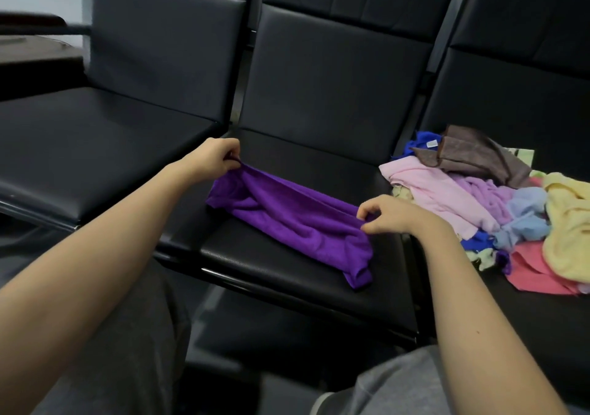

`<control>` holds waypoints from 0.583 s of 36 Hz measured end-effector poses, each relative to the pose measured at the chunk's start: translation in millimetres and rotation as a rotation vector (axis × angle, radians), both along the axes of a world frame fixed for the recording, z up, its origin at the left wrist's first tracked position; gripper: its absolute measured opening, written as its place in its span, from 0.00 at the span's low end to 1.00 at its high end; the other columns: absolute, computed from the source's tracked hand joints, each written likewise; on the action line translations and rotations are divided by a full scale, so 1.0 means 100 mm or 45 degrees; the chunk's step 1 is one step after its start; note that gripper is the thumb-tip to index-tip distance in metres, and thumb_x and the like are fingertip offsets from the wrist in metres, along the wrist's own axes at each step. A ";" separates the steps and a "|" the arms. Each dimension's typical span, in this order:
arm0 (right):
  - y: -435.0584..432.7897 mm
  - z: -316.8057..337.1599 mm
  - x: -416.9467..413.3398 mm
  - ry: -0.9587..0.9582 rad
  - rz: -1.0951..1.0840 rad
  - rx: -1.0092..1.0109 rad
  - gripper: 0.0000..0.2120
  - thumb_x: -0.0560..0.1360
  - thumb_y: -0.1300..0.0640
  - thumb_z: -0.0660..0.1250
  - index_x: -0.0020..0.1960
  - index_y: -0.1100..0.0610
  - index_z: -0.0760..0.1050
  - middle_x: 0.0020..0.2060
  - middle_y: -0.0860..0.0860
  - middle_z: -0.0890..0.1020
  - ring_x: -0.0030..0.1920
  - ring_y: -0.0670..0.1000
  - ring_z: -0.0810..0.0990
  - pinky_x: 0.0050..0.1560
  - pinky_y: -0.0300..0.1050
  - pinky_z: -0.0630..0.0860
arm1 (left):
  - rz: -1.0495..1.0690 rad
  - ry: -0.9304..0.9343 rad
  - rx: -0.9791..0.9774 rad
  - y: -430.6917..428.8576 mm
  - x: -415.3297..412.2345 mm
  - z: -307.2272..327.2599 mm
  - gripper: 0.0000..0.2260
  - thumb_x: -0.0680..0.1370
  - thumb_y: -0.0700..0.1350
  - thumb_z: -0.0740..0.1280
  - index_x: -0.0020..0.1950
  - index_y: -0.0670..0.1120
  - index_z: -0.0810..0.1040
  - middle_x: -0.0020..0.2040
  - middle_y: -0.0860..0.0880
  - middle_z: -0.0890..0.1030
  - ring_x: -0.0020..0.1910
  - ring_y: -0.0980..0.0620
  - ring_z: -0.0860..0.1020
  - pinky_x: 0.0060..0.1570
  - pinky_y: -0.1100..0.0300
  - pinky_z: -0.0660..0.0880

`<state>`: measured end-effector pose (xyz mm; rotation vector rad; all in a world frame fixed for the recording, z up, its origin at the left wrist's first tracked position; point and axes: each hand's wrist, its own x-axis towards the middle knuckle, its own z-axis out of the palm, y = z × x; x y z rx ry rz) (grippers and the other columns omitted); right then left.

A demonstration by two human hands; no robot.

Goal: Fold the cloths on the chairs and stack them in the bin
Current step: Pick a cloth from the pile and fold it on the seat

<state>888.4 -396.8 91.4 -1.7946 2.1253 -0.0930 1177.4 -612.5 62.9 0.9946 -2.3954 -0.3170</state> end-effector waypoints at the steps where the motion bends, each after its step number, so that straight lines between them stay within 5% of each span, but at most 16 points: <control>1: 0.00 -0.03 0.00 -0.059 -0.007 -0.020 0.07 0.70 0.60 0.69 0.38 0.48 0.77 0.38 0.46 0.80 0.42 0.49 0.78 0.52 0.50 0.76 | -0.010 -0.006 0.000 -0.01 0.00 -0.02 0.04 0.73 0.35 0.70 0.44 0.37 0.76 0.42 0.41 0.79 0.44 0.43 0.77 0.46 0.52 0.72; 5: -0.01 -0.08 -0.06 -0.150 -0.111 -0.463 0.08 0.72 0.65 0.66 0.40 0.52 0.74 0.34 0.47 0.76 0.36 0.47 0.73 0.42 0.42 0.70 | -0.050 -0.021 0.046 -0.01 0.01 -0.04 0.07 0.73 0.34 0.69 0.50 0.37 0.77 0.47 0.41 0.81 0.48 0.46 0.78 0.49 0.58 0.71; 10: 0.03 0.02 -0.03 0.033 -0.149 -0.742 0.07 0.75 0.62 0.63 0.50 0.53 0.75 0.46 0.49 0.77 0.45 0.50 0.74 0.47 0.45 0.70 | -0.039 -0.077 0.021 0.07 -0.05 -0.01 0.07 0.78 0.38 0.66 0.51 0.37 0.81 0.49 0.41 0.82 0.50 0.44 0.78 0.48 0.59 0.68; 21: 0.16 0.47 -0.28 0.316 -0.209 -0.785 0.08 0.78 0.57 0.63 0.55 0.55 0.78 0.52 0.53 0.81 0.55 0.57 0.77 0.52 0.48 0.70 | -0.132 0.298 -0.013 0.18 -0.11 0.44 0.04 0.76 0.38 0.68 0.48 0.37 0.79 0.41 0.45 0.79 0.41 0.51 0.75 0.38 0.69 0.67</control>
